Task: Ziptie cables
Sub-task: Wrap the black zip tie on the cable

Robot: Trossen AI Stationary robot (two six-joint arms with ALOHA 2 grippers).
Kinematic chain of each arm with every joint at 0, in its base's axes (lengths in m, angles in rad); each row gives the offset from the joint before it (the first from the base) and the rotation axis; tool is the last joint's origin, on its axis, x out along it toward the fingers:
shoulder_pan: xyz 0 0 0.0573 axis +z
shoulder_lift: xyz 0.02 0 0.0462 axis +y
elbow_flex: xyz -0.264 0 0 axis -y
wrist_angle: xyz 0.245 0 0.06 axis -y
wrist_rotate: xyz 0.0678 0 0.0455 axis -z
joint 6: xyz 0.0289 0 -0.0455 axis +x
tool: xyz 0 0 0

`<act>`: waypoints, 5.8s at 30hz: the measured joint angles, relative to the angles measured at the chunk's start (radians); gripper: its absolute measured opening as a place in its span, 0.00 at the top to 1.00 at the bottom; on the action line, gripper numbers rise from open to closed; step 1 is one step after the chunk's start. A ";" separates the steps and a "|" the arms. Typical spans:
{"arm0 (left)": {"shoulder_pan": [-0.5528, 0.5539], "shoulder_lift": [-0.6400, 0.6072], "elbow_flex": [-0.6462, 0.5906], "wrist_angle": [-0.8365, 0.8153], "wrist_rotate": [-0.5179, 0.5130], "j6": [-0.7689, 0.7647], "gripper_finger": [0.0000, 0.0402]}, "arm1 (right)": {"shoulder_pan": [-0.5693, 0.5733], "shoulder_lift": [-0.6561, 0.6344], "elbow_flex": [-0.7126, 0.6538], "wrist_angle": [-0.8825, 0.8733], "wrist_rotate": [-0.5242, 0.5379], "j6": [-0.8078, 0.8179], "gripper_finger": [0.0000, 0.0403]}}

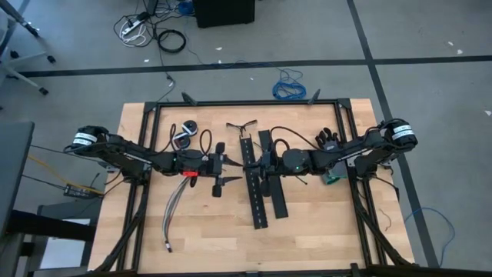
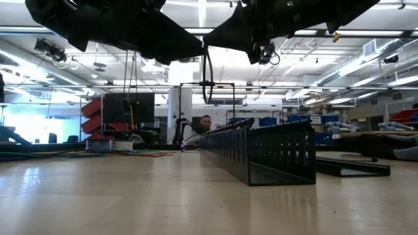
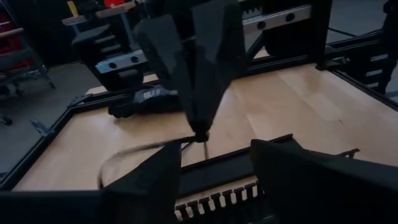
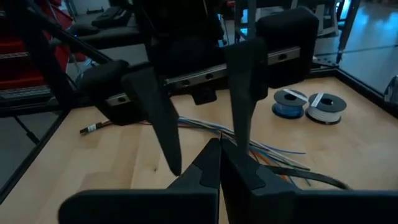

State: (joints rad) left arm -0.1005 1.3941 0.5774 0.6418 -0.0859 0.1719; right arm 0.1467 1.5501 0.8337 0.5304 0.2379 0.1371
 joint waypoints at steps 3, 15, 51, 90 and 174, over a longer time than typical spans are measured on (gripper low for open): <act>0.000 0.000 0.000 -0.007 -0.019 0.000 0.53 | 0.000 0.000 0.000 -0.001 -0.005 0.000 1.00; 0.000 0.000 0.000 0.067 -0.016 -0.046 0.53 | 0.000 0.000 0.000 -0.010 -0.018 0.000 1.00; 0.000 0.000 0.000 0.123 -0.001 -0.079 0.82 | -0.001 0.001 0.000 0.078 -0.009 0.001 1.00; 0.000 0.001 0.002 0.108 0.013 -0.074 0.82 | -0.001 0.002 0.000 0.138 0.005 -0.024 1.00; 0.003 -0.001 0.001 0.067 0.011 -0.072 0.92 | 0.000 0.001 0.000 0.230 0.104 -0.149 1.00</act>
State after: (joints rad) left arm -0.0975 1.3930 0.5785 0.7090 -0.0753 0.0994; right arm 0.1471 1.5513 0.8333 0.7609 0.3420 -0.0116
